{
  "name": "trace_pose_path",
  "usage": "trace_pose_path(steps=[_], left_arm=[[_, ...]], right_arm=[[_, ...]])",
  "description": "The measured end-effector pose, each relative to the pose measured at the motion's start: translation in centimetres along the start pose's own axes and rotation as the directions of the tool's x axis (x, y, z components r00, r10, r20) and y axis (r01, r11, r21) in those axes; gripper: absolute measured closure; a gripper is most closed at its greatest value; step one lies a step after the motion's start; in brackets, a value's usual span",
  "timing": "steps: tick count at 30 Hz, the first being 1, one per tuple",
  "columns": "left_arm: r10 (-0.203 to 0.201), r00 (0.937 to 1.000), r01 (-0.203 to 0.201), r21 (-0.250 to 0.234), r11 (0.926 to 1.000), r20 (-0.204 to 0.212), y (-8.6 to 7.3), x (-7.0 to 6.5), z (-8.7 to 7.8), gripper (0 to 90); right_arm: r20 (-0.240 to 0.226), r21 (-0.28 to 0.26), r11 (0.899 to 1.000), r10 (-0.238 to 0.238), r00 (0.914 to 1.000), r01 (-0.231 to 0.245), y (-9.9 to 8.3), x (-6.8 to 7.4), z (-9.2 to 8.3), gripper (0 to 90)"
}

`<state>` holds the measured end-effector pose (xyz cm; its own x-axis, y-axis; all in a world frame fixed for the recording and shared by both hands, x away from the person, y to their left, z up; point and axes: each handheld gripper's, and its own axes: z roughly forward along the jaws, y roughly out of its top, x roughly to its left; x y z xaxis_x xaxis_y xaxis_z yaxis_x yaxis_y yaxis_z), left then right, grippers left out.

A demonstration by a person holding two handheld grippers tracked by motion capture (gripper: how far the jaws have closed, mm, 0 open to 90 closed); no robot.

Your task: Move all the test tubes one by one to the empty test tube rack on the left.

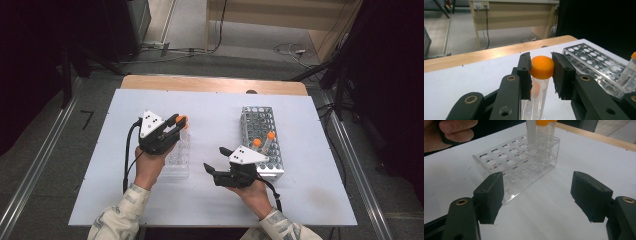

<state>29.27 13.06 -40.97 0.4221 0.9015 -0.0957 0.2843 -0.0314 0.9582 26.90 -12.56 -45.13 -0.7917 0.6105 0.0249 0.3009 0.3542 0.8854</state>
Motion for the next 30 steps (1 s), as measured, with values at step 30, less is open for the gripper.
trace_pose_path(steps=[30], left_arm=[[0.02, 0.9997, -0.02, 0.053, 0.9984, -0.014, -1.7, -0.5, 0.9, 56.6]], right_arm=[[0.001, -0.015, 1.0, 0.006, 1.0, -0.006, 0.0, 0.0, -0.4, 25.9]])
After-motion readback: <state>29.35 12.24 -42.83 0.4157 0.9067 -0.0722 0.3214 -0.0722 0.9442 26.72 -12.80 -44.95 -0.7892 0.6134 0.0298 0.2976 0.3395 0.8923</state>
